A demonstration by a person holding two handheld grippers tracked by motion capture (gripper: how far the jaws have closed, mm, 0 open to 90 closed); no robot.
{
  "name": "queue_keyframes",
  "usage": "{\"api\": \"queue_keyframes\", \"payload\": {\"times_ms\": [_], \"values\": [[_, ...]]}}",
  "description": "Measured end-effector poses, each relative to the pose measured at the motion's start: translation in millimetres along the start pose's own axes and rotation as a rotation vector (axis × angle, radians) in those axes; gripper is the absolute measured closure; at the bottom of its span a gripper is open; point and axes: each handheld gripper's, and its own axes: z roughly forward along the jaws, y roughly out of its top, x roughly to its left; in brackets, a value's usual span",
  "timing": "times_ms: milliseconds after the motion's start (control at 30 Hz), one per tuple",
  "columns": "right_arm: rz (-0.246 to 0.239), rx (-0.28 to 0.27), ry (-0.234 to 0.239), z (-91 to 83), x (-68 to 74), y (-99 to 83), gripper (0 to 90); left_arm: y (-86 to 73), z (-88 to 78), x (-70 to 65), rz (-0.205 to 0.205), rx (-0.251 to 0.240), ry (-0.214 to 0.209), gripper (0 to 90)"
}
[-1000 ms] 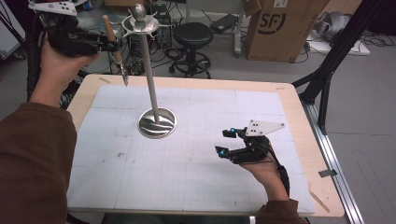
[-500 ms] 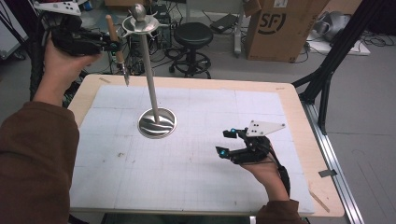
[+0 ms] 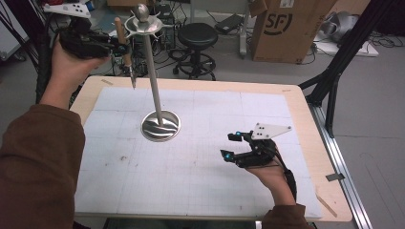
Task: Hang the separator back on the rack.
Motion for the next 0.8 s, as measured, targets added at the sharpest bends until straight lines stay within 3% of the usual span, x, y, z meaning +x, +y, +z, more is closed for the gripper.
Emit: {"api": "queue_keyframes", "payload": {"times_ms": [333,800], "values": [[0.001,0.0,0.004,0.4,0.3,0.1,32.2,-1.6,7.9,-2.9,-0.013,0.02,-0.025,67.1],[0.003,0.0,0.007,0.2,0.2,0.0,32.2,0.7,4.8,-8.0,-0.022,-0.005,-0.003,47.8]]}}
